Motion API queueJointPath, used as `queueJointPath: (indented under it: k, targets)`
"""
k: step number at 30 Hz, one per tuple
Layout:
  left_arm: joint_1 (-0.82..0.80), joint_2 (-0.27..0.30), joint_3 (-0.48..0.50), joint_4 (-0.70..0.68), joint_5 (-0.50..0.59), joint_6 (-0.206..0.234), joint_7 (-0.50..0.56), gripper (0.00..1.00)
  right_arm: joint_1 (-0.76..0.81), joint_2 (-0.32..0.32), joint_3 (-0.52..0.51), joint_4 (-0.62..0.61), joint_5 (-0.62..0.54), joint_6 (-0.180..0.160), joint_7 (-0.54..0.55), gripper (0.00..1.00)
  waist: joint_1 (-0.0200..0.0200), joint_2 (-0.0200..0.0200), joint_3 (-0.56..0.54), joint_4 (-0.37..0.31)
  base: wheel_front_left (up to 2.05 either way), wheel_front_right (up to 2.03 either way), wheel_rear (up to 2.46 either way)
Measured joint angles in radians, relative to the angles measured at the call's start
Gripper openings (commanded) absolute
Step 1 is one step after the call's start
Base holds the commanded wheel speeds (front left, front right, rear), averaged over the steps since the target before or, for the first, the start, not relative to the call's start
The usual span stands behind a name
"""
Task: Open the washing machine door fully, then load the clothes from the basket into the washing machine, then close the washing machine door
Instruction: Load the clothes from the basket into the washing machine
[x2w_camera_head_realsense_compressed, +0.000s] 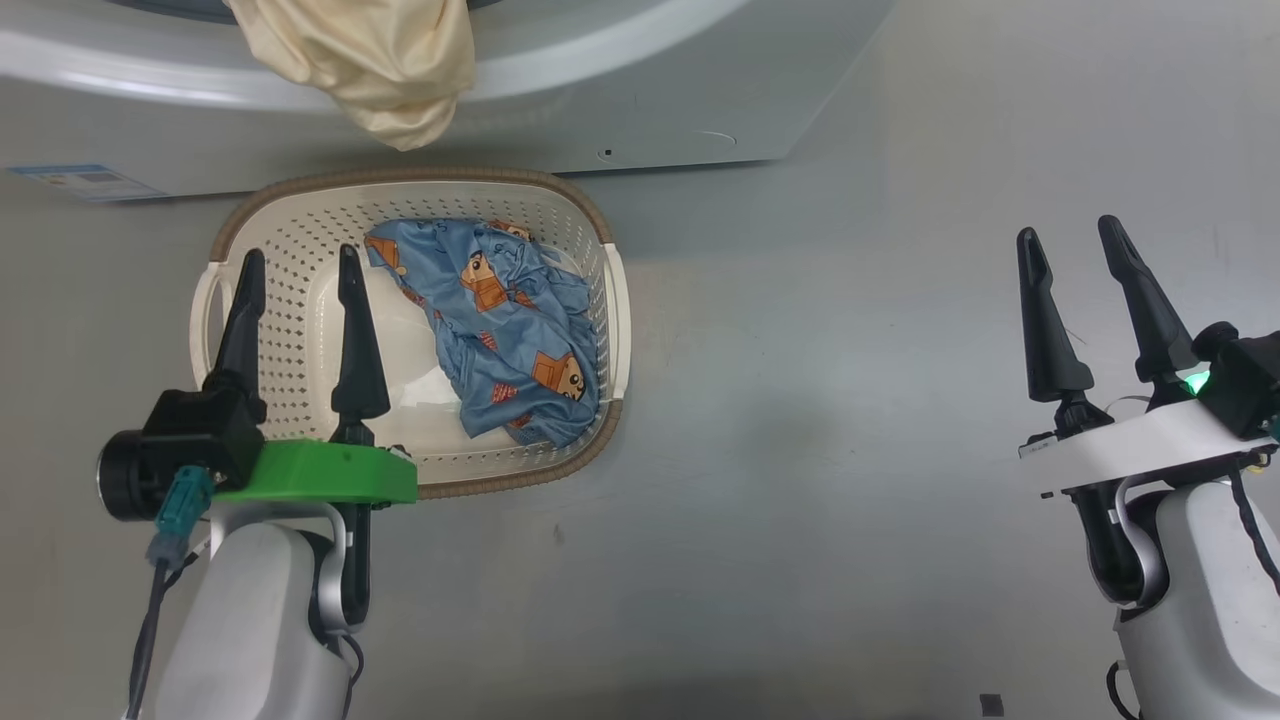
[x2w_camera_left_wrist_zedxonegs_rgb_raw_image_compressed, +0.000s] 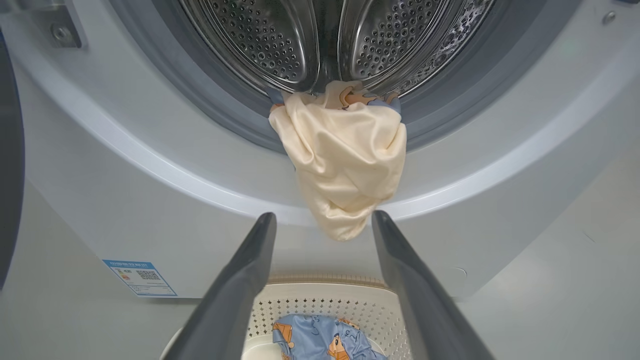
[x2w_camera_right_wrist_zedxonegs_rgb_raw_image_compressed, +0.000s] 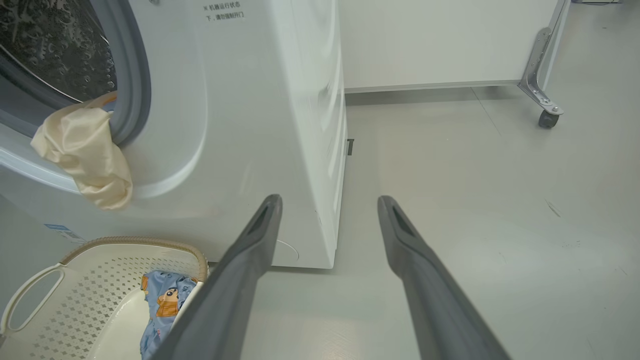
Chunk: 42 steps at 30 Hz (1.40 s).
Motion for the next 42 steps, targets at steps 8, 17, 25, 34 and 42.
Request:
queueJointPath:
  k: [8, 17, 25, 34, 42]
  targets:
    - [0.029, 0.001, 0.001, -0.038, 0.002, 0.003, 0.0, 1.0, 0.0, -0.002, 0.002, -0.003, 0.0, 0.0, 0.0, 1.0, 0.0, 0.0, -0.002, 0.005, 0.0, 0.0, 0.0]
    - [0.062, 0.002, 0.003, -0.076, 0.012, 0.003, 0.0, 1.0, 0.0, 0.006, 0.002, -0.005, 0.0, 0.0, 0.0, 1.0, 0.0, 0.0, -0.001, -0.004, 0.0, 0.0, 0.0]
    - [0.076, 0.002, 0.005, -0.096, 0.02, 0.004, 0.0, 1.0, 0.0, 0.008, 0.005, -0.005, 0.0, 0.0, 0.0, 1.0, 0.0001, 0.0, 0.0, -0.01, 0.0, 0.0, 0.0]
    - [0.087, 0.003, 0.009, -0.12, 0.028, 0.004, 0.009, 1.0, 0.0, 0.009, 0.006, -0.005, 0.0, 0.0, 0.0, 1.0, 0.0001, 0.0, 0.003, -0.017, 0.0, 0.0, 0.0]
    - [0.084, 0.004, 0.027, -0.14, 0.039, 0.004, 0.025, 1.0, 0.0, 0.016, 0.026, -0.009, 0.0, 0.0, 0.0, 1.0, 0.0001, 0.0, 0.022, -0.036, 0.0, 0.0, 0.0]
